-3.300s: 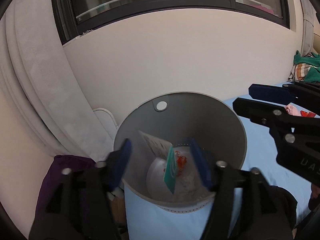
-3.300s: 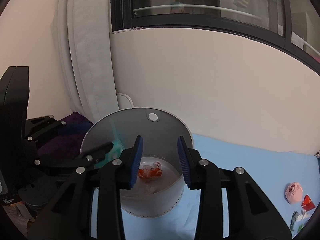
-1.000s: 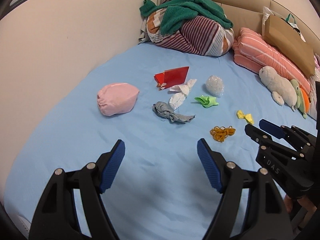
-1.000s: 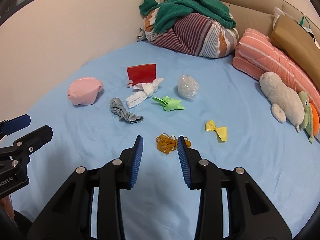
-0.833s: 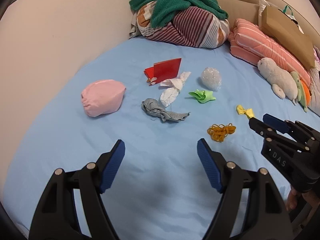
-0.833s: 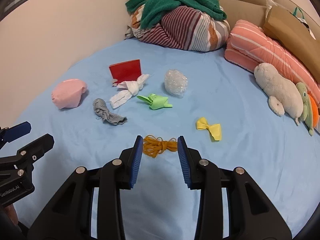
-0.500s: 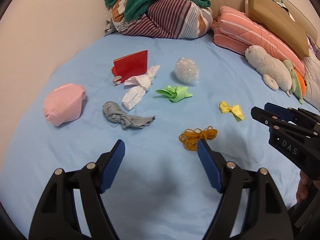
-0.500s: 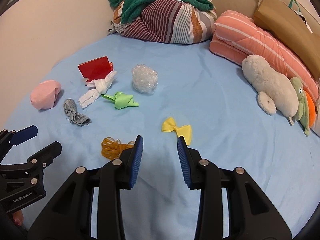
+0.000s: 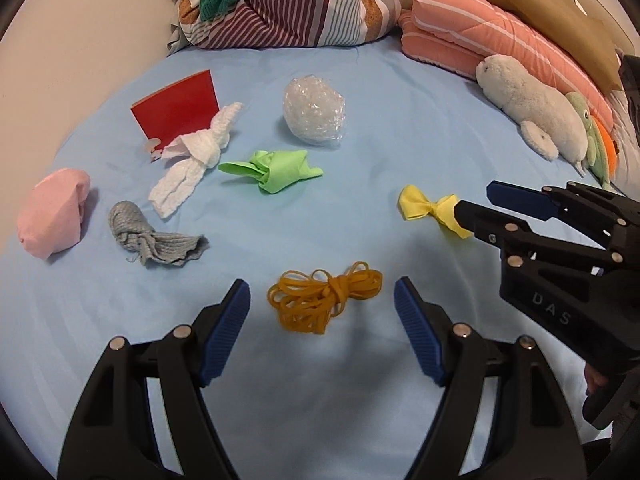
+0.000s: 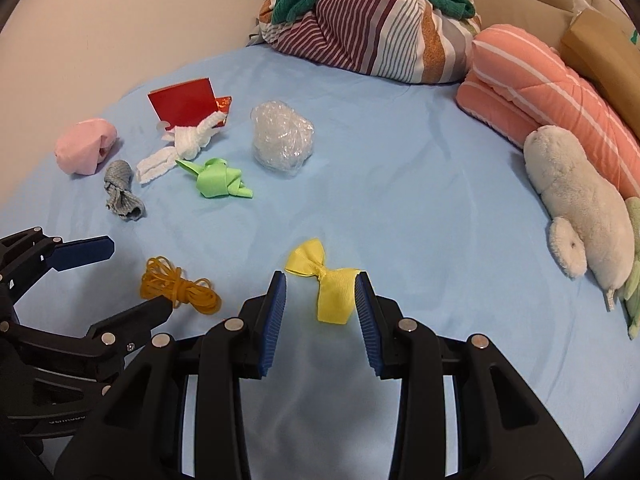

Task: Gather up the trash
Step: 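Grasp the orange rubber bands with the left tool while the right tool grasps the yellow bow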

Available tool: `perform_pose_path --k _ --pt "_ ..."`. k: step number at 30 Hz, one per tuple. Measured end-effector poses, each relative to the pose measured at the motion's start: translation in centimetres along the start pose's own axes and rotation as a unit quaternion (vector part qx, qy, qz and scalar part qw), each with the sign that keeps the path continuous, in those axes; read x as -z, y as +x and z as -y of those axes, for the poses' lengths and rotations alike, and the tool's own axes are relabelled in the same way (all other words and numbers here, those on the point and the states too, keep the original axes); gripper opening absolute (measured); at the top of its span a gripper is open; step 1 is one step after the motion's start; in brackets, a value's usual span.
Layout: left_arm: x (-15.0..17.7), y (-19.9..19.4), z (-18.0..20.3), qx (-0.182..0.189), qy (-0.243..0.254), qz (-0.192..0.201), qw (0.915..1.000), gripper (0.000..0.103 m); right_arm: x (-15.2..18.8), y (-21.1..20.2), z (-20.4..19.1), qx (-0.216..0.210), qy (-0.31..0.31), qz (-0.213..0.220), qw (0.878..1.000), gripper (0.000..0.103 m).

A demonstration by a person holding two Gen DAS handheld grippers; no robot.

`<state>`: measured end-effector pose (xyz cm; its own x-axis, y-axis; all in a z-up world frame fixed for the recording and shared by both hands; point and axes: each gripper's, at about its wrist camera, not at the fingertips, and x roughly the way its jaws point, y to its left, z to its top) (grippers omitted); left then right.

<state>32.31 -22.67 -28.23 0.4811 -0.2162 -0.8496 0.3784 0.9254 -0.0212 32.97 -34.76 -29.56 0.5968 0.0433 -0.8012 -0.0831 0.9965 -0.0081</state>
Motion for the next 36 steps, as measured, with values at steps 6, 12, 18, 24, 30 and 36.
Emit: perform_pose_path --k 6,12,18,24,30,36 --pt "0.1 2.5 -0.2 0.003 -0.001 -0.012 0.9999 0.073 0.5 3.4 0.9 -0.007 0.0 -0.016 1.0 0.034" --pt "0.0 3.5 0.3 0.019 0.005 0.001 0.9998 0.056 0.9 5.0 1.2 -0.013 -0.005 -0.018 1.0 0.034" --pt "-0.5 3.2 0.9 0.027 0.02 0.014 0.9993 0.021 0.7 4.8 0.5 -0.004 -0.032 -0.008 0.999 0.009" --pt "-0.7 2.8 0.9 0.047 0.021 0.013 0.9986 0.005 0.6 4.0 -0.1 -0.008 -0.041 -0.003 0.999 0.002" --pt "-0.5 1.6 0.9 0.055 0.021 0.015 0.9982 0.004 0.2 2.7 -0.1 -0.014 -0.031 0.001 0.999 0.002" --pt "-0.5 0.2 -0.1 0.064 0.005 0.019 0.9978 0.004 0.3 1.1 -0.7 -0.019 -0.032 0.003 0.999 0.002"
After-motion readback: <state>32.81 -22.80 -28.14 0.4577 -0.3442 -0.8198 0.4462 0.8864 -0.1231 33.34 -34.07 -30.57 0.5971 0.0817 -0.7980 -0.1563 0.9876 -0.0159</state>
